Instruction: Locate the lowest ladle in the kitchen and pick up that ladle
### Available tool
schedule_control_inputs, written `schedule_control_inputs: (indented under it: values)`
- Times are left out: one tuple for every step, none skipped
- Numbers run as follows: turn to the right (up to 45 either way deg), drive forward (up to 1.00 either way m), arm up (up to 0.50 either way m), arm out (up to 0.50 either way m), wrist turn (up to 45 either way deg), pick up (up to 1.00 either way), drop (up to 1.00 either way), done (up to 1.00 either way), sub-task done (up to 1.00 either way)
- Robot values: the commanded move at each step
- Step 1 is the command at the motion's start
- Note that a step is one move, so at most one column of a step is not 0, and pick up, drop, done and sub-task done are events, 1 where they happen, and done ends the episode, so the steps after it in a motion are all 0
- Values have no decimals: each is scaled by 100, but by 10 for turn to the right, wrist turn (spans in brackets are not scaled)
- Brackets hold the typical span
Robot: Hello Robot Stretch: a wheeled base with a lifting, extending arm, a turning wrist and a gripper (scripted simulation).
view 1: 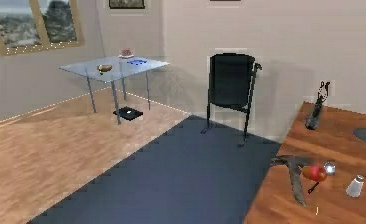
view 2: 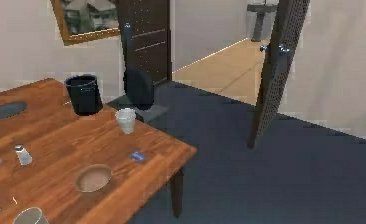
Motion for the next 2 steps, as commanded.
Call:
schedule_control_inputs:
  values:
    - [-450,0,0,0,0,0,0,0,0]
    - [-30,0,0,0,0,0,0,0,0]
